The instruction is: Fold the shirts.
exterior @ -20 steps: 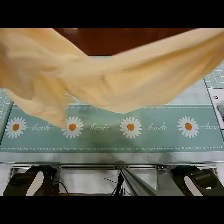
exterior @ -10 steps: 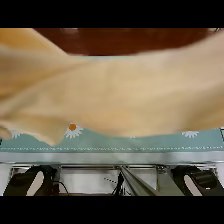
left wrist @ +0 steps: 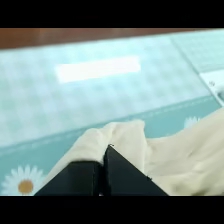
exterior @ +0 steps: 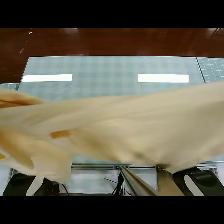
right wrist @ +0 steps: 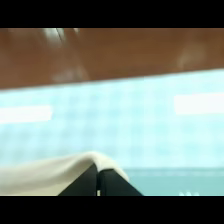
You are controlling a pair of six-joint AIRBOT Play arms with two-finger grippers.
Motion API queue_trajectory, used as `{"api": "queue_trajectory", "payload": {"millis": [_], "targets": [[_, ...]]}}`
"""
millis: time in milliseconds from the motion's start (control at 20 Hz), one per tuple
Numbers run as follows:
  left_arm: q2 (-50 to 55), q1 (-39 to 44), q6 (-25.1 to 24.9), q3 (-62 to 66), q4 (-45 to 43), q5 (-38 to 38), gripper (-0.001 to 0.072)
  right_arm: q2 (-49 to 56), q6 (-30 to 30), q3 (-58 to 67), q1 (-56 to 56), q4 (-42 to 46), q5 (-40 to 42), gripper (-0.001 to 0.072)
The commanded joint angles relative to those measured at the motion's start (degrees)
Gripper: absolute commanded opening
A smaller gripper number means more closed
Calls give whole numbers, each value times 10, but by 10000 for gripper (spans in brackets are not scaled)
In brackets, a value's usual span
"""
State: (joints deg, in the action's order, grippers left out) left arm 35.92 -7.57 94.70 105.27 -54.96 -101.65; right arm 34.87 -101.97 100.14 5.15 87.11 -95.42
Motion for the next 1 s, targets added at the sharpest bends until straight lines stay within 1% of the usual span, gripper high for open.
{"api": "queue_trajectory", "payload": {"millis": [0, 100, 200, 300, 400, 550, 700, 750, 850, 950], "targets": [[19, 0, -13, -86, -14, -34, 31, 92, 68, 3, 0, 4, -53, 28], [35, 0, -48, -162, -15, -18, 31, 155, 105, 2, 0, 17, -32, 28], [59, 0, -76, -238, -17, 32, 32, 223, 127, 2, 0, 29, 12, 28], [99, 0, -106, -294, -17, 93, 31, 293, 143, 2, 0, 44, 79, 28], [163, 0, -146, -313, -17, 148, 31, 361, 147, 2, 0, 64, 152, 29], [269, 3, -150, -313, -16, 233, 32, 445, 145, 3, 0, 56, 248, 29], [360, 21, -174, -313, -16, 303, 32, 508, 119, 2, 0, 49, 311, 29], [386, 28, -185, -313, -16, 332, 32, 525, 107, 2, 0, 50, 326, 29], [432, 40, -186, -313, -16, 391, 32, 561, 85, 2, 0, 50, 346, 29], [471, 51, -186, -313, -16, 418, 33, 597, 68, 2, 0, 49, 341, 29]]}}
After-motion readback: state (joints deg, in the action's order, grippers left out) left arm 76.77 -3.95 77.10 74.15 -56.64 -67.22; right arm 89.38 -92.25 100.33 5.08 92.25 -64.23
